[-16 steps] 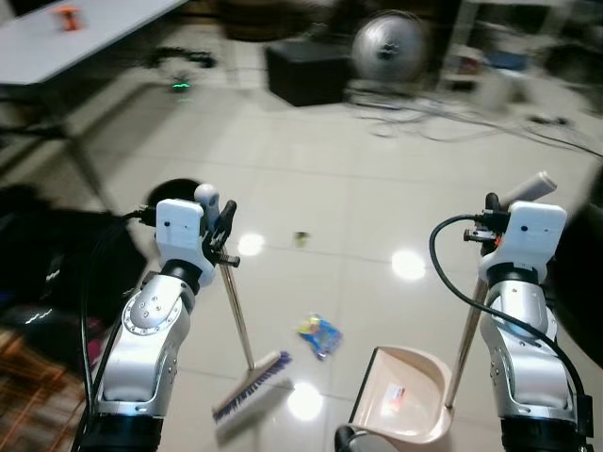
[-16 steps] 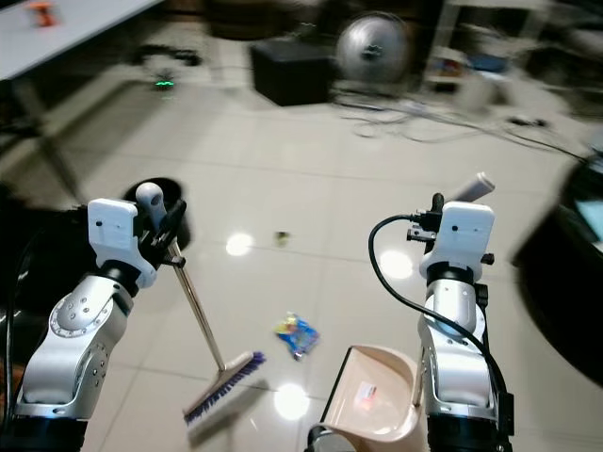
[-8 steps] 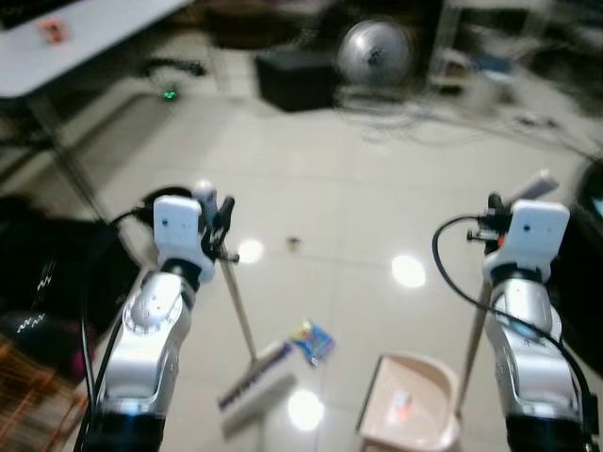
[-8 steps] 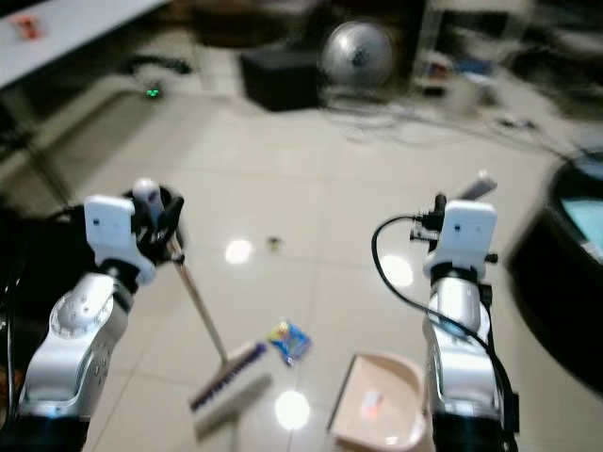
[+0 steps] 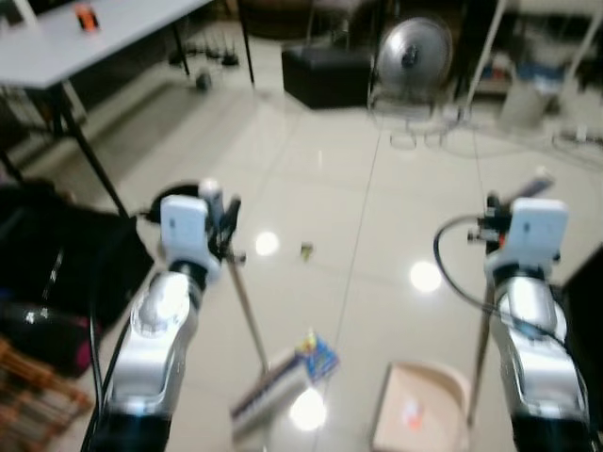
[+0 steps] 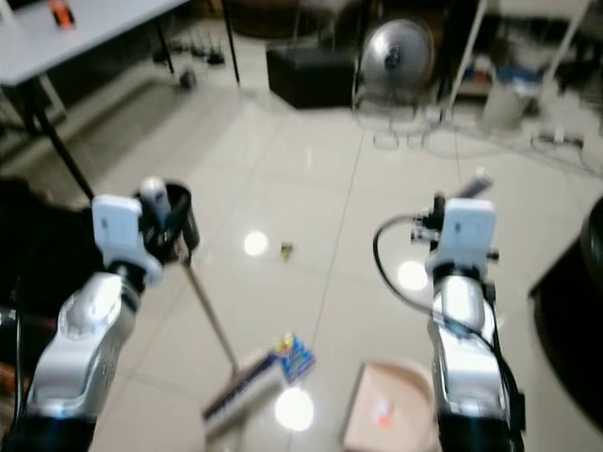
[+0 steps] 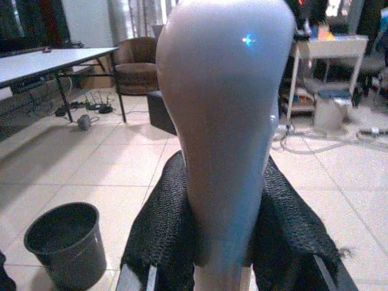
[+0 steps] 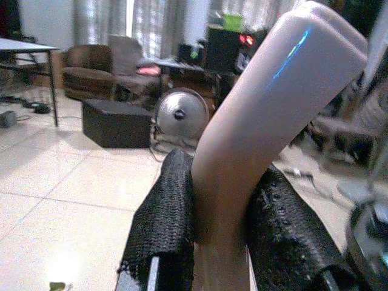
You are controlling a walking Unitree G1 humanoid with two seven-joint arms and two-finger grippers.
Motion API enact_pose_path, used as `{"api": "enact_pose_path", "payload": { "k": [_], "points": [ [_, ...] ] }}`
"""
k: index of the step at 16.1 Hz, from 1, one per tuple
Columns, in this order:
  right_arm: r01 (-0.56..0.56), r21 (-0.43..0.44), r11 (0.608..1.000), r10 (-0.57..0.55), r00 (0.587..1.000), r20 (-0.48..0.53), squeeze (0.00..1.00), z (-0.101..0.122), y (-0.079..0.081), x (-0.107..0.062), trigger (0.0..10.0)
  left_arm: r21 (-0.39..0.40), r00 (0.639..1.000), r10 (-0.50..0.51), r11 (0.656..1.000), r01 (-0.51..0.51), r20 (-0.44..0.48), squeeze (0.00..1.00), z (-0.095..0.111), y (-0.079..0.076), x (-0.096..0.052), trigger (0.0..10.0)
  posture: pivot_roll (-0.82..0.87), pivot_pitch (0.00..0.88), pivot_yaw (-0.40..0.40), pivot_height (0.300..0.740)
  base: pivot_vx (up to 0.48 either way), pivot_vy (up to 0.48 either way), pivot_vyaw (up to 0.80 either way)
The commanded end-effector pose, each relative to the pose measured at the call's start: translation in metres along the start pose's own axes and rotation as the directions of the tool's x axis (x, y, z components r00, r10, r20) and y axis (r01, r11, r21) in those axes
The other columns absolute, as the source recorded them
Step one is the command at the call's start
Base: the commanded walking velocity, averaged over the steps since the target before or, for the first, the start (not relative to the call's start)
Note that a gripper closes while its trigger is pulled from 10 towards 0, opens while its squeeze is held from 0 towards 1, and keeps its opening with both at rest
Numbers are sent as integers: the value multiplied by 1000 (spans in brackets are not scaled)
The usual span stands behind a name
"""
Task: Sweep floor
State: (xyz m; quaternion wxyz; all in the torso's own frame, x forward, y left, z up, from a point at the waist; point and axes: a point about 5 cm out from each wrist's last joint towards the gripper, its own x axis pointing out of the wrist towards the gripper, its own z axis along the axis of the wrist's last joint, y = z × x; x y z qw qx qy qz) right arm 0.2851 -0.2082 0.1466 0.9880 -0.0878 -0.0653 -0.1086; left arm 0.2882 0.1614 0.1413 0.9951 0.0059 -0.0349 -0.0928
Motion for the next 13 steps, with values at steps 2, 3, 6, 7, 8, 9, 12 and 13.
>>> {"api": "enact_pose_path", "payload": {
  "k": [2, 3, 6, 7, 8, 9, 12, 13],
  "points": [
    [-64, 57, 996, 61, 997, 43, 0, 11, 16, 2, 10000, 47, 999, 35, 998, -37, 33, 0, 9, 12, -1, 10000, -9, 0, 37, 740, 358, 0, 0],
    [-69, 60, 996, 67, 997, 42, 0, 11, 17, 2, 10000, 49, 999, 38, 998, -39, 33, 0, 8, 12, -2, 10000, -8, 0, 34, 740, 356, 0, 0],
    [-113, 10, 994, 113, 993, 32, 0, 10, 22, 3, 10000, 48, 999, 40, 998, -42, 34, 0, 8, 12, -2, 10000, -7, 0, 33, 740, 354, 0, 0],
    [-118, 12, 993, 118, 993, 25, 0, 9, 23, 3, 10000, 48, 999, 39, 998, -41, 34, 0, 8, 12, -2, 10000, -6, 0, 34, 740, 349, 0, 0],
    [-119, 23, 993, 119, 993, 17, 0, 8, 23, 2, 10000, 49, 999, 38, 998, -40, 34, 0, 8, 12, -2, 10000, -6, 0, 34, 740, 349, 0, 800],
    [-125, 21, 992, 124, 992, 19, 0, 8, 24, 2, 10000, 50, 999, 38, 998, -40, 33, 0, 8, 13, -2, 10000, -3, 0, 33, 740, 345, 0, 800],
    [-97, 44, 994, 96, 995, 24, 0, 7, 22, 1, 10000, 54, 999, 36, 998, -38, 26, 0, 7, 13, -3, 10000, 0, 0, 37, 740, 329, 0, 267],
    [-93, 36, 995, 92, 995, 27, 0, 6, 22, 1, 10000, 55, 999, 34, 998, -36, 23, 0, 7, 13, -3, 10000, 1, 0, 38, 740, 277, 0, 0]
  ]
}}
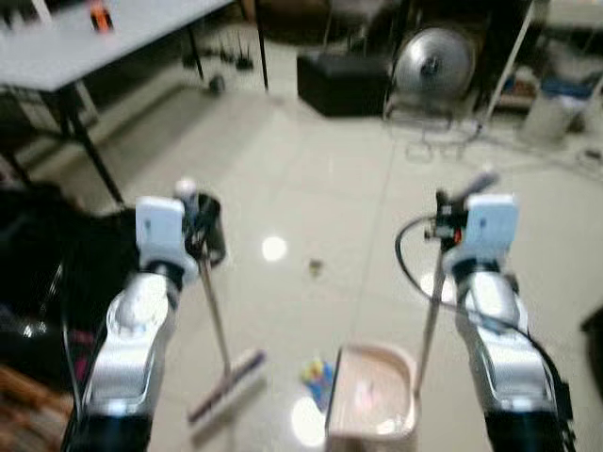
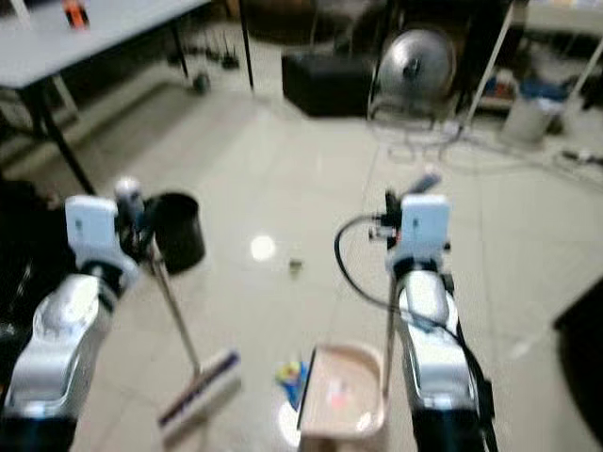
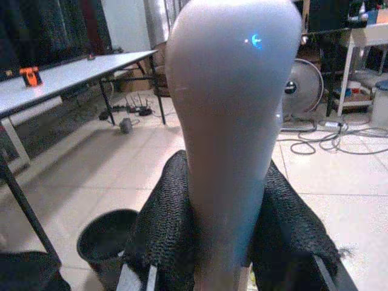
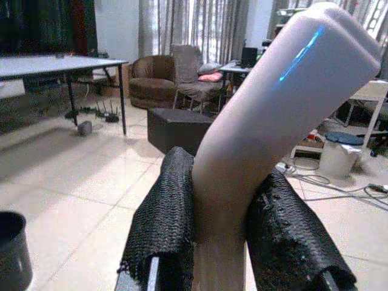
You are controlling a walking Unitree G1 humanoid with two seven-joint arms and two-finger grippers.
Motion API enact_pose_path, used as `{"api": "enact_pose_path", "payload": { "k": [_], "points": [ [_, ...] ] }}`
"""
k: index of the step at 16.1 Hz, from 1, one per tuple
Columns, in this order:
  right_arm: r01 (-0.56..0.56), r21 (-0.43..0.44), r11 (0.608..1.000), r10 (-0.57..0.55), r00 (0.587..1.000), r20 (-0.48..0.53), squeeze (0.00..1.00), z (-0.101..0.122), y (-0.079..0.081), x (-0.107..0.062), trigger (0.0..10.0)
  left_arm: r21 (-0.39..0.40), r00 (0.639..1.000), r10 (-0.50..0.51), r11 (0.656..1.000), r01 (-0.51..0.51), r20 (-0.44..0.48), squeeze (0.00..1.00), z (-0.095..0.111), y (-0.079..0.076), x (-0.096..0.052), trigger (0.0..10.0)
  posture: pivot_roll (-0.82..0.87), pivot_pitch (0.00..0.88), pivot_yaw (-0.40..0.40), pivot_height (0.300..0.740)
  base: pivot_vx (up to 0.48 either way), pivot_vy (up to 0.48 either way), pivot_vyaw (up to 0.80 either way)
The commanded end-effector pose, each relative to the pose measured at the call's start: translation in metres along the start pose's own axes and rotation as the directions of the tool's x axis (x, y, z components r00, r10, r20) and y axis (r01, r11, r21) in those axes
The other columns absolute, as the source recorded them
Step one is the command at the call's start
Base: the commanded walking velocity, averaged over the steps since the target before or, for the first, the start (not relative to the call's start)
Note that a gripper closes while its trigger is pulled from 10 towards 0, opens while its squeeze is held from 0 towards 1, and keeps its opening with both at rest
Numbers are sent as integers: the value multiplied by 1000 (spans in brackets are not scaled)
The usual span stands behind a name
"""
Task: Sweep floor
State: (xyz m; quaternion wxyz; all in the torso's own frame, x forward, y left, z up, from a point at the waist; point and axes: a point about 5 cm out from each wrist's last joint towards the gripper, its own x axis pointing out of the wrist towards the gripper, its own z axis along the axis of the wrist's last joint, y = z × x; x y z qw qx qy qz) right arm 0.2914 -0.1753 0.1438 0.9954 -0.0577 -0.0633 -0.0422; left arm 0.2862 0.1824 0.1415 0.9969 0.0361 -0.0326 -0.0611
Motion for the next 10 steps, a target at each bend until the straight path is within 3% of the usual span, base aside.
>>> {"api": "enact_pose_path", "payload": {
  "k": [1, 7, 10],
  "points": [
    [53, -59, 997, -50, 998, 38, 0, 5, -13, 0, 10000, -7, 999, -27, 1000, 27, 29, 0, 6, -8, 3, 10000, 2, 3, 40, 740, 255, 0, 0],
    [60, -76, 995, -55, 996, 71, 0, 4, -18, 1, 10000, -1, 1000, -12, 1000, 12, 15, 0, 5, -8, 9, 10000, 23, 50, 52, 740, 0, 0, 0],
    [74, -84, 994, -65, 993, 99, 0, -1, -25, 5, 10000, 1, 998, 53, 999, -53, 14, 0, 3, -4, 13, 10000, 54, 133, 81, 740, 0, 0, 0]
  ]
}}
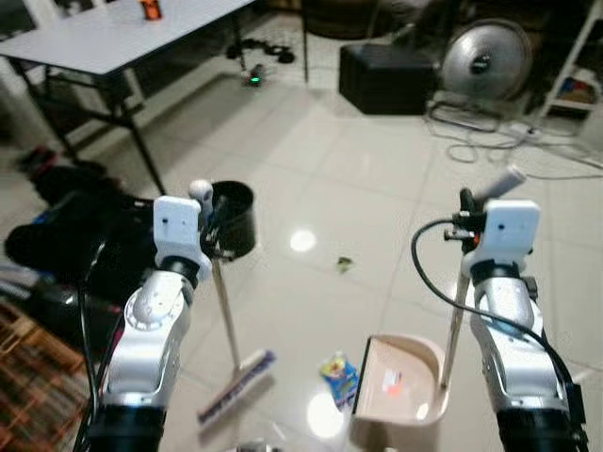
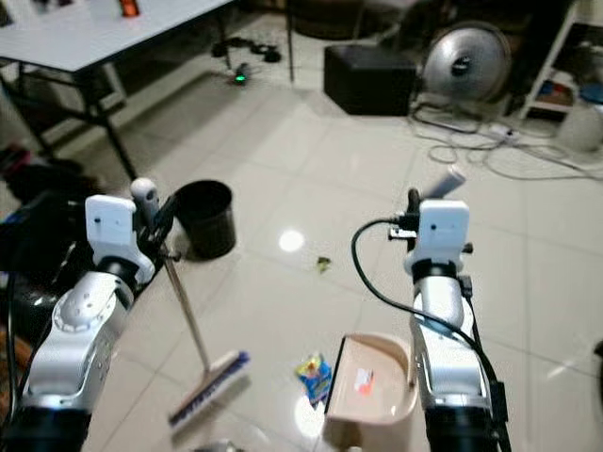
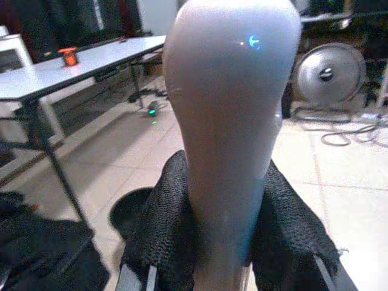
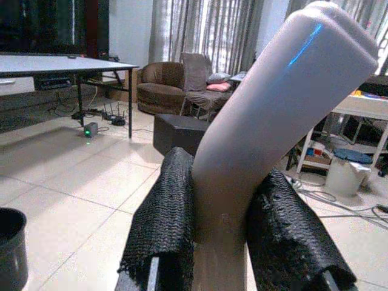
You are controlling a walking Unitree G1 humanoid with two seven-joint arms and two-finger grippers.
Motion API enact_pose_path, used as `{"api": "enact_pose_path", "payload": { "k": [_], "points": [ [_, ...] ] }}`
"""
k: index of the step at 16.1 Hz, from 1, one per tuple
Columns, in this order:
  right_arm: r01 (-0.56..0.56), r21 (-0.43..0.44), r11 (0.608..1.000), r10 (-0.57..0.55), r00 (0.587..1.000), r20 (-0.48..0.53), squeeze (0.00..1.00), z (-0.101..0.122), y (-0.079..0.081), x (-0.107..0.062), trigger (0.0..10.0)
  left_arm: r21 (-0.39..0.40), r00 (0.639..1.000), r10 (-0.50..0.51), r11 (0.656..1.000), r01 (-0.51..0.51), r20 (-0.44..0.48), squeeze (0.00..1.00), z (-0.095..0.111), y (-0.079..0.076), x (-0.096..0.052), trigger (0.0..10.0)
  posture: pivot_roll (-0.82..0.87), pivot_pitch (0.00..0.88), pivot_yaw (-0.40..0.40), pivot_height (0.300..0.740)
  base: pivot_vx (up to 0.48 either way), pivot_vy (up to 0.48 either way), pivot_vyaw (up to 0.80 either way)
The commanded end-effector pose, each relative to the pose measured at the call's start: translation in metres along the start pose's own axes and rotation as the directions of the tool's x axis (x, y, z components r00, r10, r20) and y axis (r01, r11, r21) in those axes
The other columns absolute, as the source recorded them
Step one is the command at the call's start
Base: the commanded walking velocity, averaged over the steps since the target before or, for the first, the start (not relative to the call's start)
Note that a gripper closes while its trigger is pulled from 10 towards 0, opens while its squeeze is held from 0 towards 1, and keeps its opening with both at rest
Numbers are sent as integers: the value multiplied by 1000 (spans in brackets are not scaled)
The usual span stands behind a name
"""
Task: Sweep floor
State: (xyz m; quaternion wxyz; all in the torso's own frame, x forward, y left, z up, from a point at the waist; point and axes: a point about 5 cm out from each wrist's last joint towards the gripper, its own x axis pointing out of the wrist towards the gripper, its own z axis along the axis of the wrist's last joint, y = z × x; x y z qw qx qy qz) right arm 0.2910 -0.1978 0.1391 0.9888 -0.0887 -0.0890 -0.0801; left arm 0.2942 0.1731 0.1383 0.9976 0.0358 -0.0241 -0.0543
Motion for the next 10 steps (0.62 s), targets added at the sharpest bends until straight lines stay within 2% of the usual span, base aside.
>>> {"api": "enact_pose_path", "payload": {
  "k": [1, 2, 4, 5, 7, 8, 10],
  "points": [
    [-12, -25, 1000, 13, 999, 51, 0, 5, -3, 5, 10000, -12, 997, 70, 998, -70, 30, 0, 5, 7, 6, 10000, 60, 148, 82, 740, 0, 0, 0],
    [-15, -33, 999, 17, 998, 56, 0, 4, -4, 7, 10000, -20, 993, 109, 994, -109, 41, 0, 5, 10, 9, 10000, 72, 173, 86, 740, 0, 0, 0],
    [-67, -87, 994, 75, 993, 96, 0, 1, -2, 14, 10000, -40, 967, 218, 976, -214, 135, 0, 12, 19, 18, 10000, 110, 243, 104, 740, 0, 0, 0],
    [-95, -121, 988, 110, 987, 120, 0, -1, 0, 18, 10000, -62, 955, 256, 966, -249, 147, 0, 12, 24, 22, 10000, 130, 273, 107, 740, 0, 0, 0],
    [-122, -163, 979, 147, 977, 152, 0, -2, 2, 20, 10000, -90, 941, 292, 956, -280, 170, 0, 13, 28, 23, 10000, 141, 290, 106, 740, 0, 0, 0],
    [-130, -180, 975, 159, 974, 161, 0, -4, 5, 22, 10000, -79, 936, 299, 954, -289, 184, 0, 13, 29, 25, 10000, 153, 302, 111, 740, 0, 0, 0],
    [-148, -216, 965, 190, 964, 188, 0, -8, 15, 25, 10000, -95, 928, 308, 951, -294, 211, 0, 12, 31, 27, 10000, 182, 324, 131, 740, 0, 0, 0]
  ]
}}
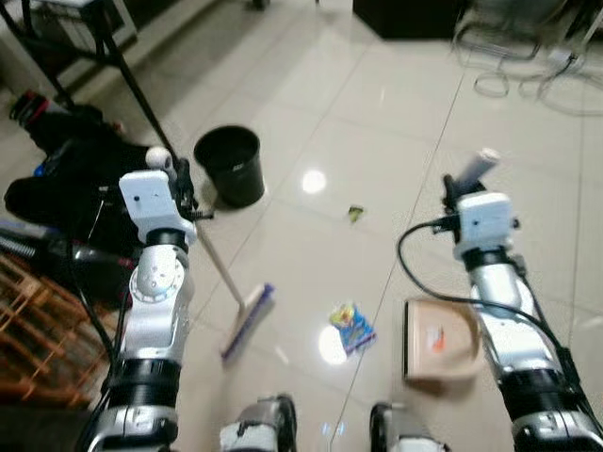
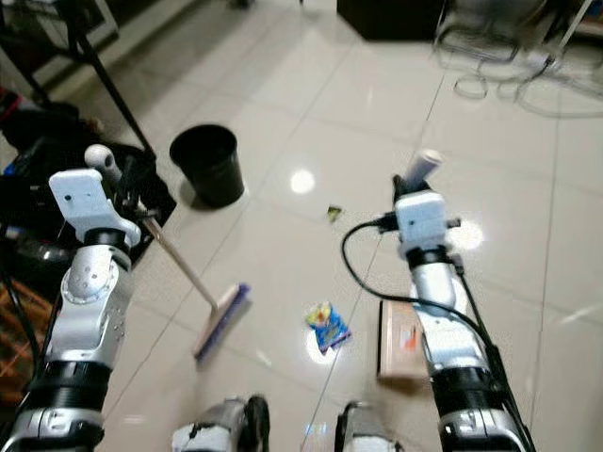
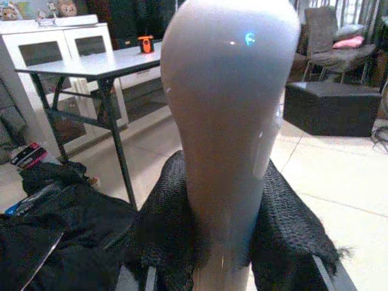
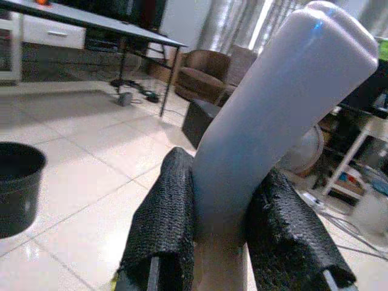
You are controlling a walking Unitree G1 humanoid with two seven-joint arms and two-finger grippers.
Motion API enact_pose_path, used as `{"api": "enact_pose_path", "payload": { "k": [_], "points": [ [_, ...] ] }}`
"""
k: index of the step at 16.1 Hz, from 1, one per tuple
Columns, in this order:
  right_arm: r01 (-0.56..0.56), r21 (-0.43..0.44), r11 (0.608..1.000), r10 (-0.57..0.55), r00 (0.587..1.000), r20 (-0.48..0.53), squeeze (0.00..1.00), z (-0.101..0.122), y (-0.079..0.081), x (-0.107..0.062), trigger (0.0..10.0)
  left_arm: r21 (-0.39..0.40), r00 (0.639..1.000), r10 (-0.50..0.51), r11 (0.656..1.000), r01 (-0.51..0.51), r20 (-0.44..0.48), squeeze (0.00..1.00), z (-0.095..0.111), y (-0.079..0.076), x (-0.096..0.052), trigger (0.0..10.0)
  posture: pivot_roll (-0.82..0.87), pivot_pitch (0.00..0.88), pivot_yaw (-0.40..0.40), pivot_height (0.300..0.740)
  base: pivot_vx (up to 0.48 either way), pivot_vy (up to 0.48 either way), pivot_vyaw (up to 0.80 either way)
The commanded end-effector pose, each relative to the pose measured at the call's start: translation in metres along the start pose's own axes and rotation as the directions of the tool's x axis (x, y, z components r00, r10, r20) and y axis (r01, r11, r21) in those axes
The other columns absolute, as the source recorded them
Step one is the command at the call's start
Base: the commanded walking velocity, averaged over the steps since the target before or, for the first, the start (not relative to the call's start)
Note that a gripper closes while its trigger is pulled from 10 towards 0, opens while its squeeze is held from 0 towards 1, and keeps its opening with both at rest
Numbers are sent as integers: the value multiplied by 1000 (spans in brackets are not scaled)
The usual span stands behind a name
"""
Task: Sweep floor
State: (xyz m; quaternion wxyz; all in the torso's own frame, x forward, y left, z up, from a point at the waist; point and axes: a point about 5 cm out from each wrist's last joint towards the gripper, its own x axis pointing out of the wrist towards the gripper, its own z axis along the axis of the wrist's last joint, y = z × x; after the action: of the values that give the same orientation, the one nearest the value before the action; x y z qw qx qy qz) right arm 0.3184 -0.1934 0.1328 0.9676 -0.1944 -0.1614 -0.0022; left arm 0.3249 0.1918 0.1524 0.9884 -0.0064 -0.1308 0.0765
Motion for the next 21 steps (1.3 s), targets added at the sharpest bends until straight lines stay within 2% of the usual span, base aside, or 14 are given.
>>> {"api": "enact_pose_path", "payload": {
  "k": [1, 5, 7, 11, 13, 18, 21],
  "points": [
    [-13, -15, 1000, 14, 999, 36, 0, 2, 6, 1, 10000, 7, 999, 35, 999, -35, 20, 0, 0, 9, 0, 10000, 184, 329, 135, 740, 0, 0, 0],
    [-38, -35, 999, 39, 999, 34, 0, -6, 36, 1, 10000, 22, 999, 23, 999, -24, 31, 0, -8, 12, -1, 10000, 198, 346, 175, 740, 0, 0, 0],
    [-14, -25, 1000, 15, 1000, 26, 0, -7, 43, 2, 10000, 17, 999, 15, 1000, -15, 28, 0, -12, 9, 1, 10000, 196, 339, 181, 740, 0, 0, 0],
    [46, 5, 999, -46, 998, 42, 0, -4, 45, 8, 10000, -11, 999, -3, 1000, 3, 36, 0, -12, -1, 10, 10000, 193, 348, 198, 740, 0, 0, 0],
    [51, 34, 998, -54, 994, 94, 0, 6, 49, 14, 10000, -23, 999, -8, 1000, 9, 44, 0, -11, -5, 14, 10000, 186, 334, 196, 740, 0, 0, 0],
    [13, 62, 998, -21, 990, 142, 0, 18, 66, 19, 10000, -26, 999, -8, 1000, 9, 52, 0, -11, -5, 19, 10000, 185, 334, 194, 740, 0, 0, 0],
    [-20, 81, 996, 8, 988, 153, 0, 20, 77, 14, 10000, -33, 999, -17, 999, 18, 51, 0, -13, -7, 20, 10000, 176, 320, 191, 740, 0, 0, 0]
  ]
}}
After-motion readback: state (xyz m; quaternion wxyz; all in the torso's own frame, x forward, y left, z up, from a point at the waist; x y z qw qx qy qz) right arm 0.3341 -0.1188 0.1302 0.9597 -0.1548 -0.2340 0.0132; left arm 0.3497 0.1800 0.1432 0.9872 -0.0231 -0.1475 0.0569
